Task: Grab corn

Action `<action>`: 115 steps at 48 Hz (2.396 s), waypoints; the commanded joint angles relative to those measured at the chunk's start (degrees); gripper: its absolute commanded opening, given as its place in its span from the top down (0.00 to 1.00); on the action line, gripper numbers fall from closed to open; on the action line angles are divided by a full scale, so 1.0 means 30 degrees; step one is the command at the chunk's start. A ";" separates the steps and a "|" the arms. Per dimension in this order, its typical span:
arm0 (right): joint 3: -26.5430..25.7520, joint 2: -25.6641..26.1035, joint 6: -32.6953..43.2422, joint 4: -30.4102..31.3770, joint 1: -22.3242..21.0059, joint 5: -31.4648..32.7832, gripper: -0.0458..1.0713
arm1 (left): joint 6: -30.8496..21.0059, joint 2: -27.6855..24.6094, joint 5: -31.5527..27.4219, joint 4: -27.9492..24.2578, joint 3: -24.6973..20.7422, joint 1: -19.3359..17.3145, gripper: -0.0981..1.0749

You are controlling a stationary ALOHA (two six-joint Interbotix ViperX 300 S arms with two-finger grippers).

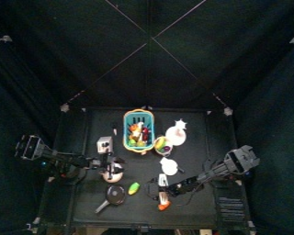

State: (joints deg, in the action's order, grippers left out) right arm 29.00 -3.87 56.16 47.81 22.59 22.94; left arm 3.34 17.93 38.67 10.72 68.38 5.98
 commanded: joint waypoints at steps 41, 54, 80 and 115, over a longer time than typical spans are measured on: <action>-0.5420 -0.5684 -0.0176 0.3018 -0.2021 -0.1787 0.06 | 0.0029 0.3750 -0.4863 0.1729 0.0879 0.0527 0.26; -0.5479 -0.6240 -0.0146 0.2900 -0.2344 -0.2871 0.06 | 0.0029 0.3750 -0.4834 0.1758 0.0879 0.0527 0.26; -0.5273 -0.6826 -0.0146 0.2930 -0.2871 -0.3223 0.10 | 0.0029 0.3721 -0.4834 0.1758 0.0938 0.0439 0.26; -0.2227 -0.1787 -0.0029 0.2871 -0.3311 -0.2197 0.47 | 0.0029 0.3691 -0.4658 0.1758 0.0879 0.0381 0.26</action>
State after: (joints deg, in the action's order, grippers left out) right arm 21.09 -14.68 55.72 56.43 13.36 16.79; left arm 3.34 29.09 23.99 16.08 71.98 7.29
